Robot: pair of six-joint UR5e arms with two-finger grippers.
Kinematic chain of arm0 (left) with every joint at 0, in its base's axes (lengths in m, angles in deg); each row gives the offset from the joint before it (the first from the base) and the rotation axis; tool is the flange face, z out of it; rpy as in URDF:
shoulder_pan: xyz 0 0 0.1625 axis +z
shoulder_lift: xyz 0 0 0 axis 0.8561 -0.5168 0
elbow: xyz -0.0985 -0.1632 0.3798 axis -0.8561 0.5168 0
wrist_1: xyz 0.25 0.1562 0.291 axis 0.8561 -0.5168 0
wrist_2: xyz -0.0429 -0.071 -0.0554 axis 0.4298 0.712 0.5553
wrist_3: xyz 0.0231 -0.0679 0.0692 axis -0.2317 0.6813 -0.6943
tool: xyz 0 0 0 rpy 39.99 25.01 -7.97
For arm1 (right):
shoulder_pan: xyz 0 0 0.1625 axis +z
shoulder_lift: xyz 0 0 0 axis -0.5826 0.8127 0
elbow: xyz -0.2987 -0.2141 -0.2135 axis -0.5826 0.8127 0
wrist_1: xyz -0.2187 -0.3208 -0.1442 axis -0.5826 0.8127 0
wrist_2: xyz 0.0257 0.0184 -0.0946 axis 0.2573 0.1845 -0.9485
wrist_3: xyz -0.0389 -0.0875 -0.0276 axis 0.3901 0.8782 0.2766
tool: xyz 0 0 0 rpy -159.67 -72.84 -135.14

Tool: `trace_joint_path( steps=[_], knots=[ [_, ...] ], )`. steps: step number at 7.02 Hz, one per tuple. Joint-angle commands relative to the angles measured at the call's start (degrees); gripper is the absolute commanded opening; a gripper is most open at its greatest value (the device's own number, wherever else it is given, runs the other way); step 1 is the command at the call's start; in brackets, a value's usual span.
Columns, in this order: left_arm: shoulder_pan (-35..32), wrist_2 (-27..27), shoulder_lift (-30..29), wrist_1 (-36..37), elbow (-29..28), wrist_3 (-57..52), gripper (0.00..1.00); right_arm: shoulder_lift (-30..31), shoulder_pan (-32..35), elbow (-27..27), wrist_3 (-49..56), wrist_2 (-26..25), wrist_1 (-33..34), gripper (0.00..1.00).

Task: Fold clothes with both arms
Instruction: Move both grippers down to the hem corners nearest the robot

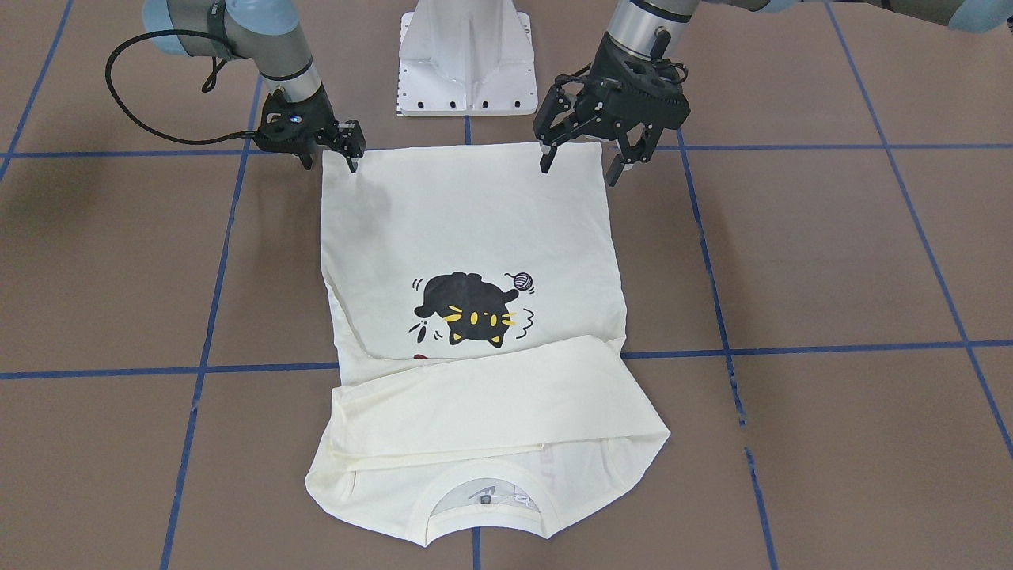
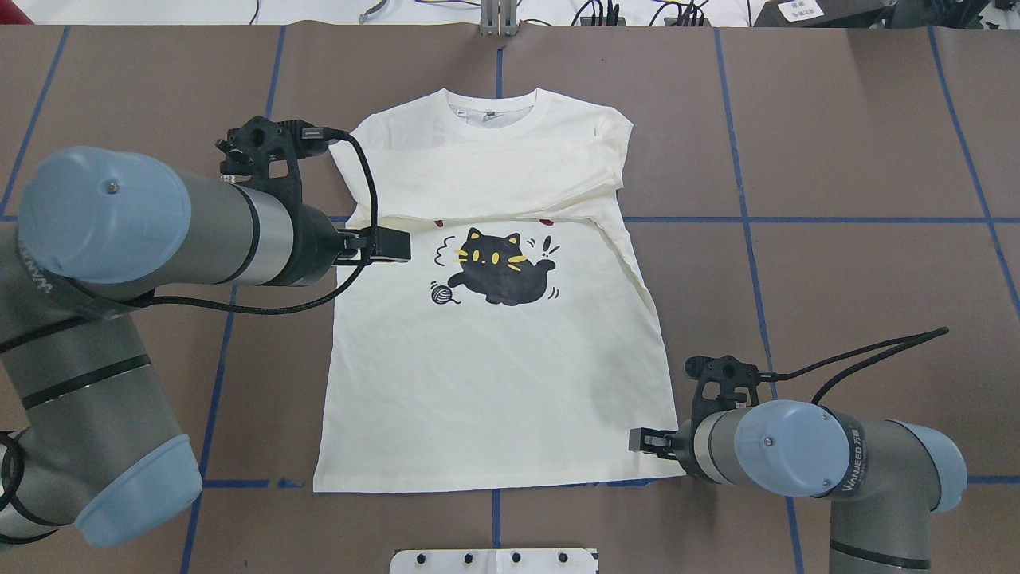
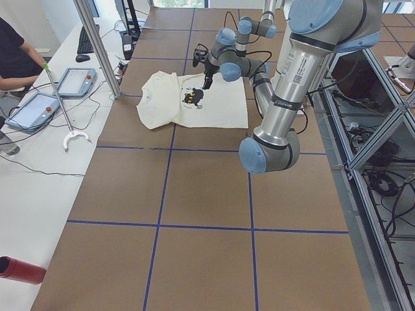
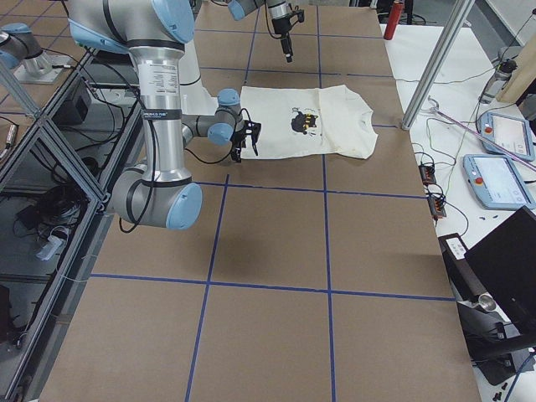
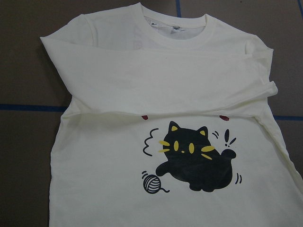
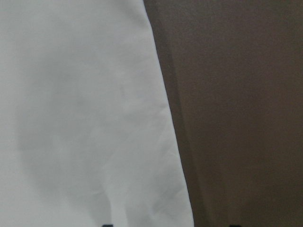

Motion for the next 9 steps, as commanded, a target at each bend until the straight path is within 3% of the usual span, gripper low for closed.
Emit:
trace_joint_path(
  steps=[1, 3, 4, 6, 9],
  knots=[
    [0.0, 0.1, 0.0, 0.0, 0.1, 0.0, 1.0, 0.0, -0.1, -0.1, -0.3, 1.2, 0.0, 0.66],
    [0.1, 0.1, 0.0, -0.1, 0.2, 0.0, 1.0, 0.5, -0.1, -0.2, -0.3, 2.1, 0.0, 0.66],
    [0.0, 0.1, 0.0, -0.1, 0.3, 0.0, 1.0, 0.5, -0.1, -0.2, -0.3, 2.6, 0.0, 0.55],
    [0.0, 0.1, 0.0, -0.1, 0.2, 0.0, 1.0, 0.5, 0.0, -0.8, -0.3, 3.2, 0.0, 0.03],
    [0.2, 0.2, 0.1, -0.1, -0.1, 0.3, 1.0, 0.6, 0.1, -2.2, -0.5, 2.6, -0.1, 0.0]
  ],
)
